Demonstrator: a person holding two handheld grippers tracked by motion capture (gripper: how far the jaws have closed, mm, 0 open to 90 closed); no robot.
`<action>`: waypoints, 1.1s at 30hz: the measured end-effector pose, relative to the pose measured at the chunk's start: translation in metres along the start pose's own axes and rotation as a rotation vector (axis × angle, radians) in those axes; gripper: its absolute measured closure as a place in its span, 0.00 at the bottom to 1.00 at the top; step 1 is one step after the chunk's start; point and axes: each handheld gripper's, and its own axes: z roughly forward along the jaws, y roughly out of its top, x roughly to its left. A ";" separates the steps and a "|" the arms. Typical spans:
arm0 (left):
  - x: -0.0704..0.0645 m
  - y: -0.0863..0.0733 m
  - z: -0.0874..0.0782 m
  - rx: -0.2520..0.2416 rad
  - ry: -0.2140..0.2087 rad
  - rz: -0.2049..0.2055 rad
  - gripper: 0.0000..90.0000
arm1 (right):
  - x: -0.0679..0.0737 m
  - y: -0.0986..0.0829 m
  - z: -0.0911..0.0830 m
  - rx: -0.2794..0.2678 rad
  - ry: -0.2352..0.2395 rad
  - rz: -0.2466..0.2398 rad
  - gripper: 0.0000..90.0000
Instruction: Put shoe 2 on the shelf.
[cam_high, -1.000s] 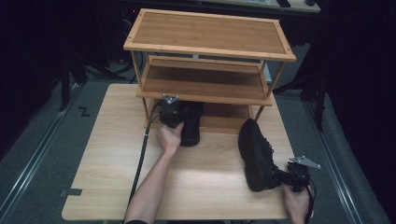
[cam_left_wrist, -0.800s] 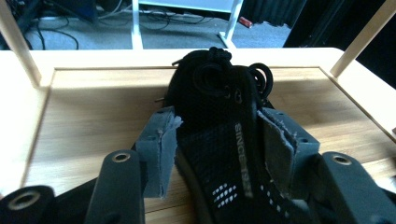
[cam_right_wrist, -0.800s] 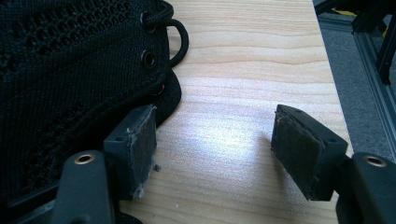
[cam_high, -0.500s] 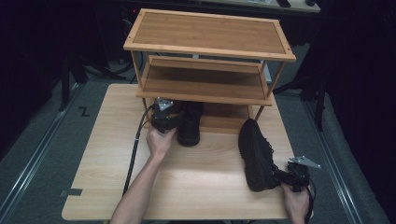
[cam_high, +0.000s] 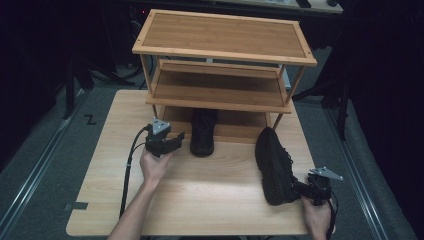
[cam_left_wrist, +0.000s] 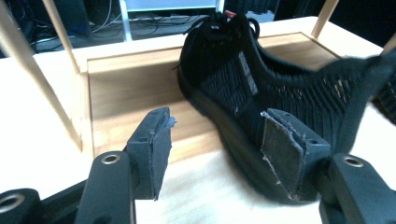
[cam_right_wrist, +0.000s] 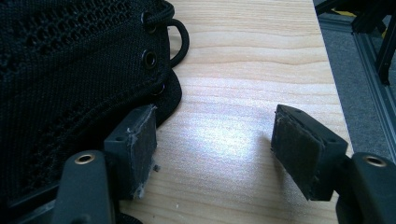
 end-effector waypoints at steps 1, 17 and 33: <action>0.001 -0.003 -0.003 0.007 -0.001 0.001 0.47 | 0.000 0.000 0.000 0.000 0.001 0.001 0.35; 0.026 -0.081 -0.028 0.172 0.061 -0.057 0.47 | -0.001 0.002 0.001 0.003 0.010 0.002 0.36; 0.032 -0.101 -0.040 0.202 0.131 -0.053 0.44 | -0.013 0.008 -0.003 0.006 0.032 -0.034 0.28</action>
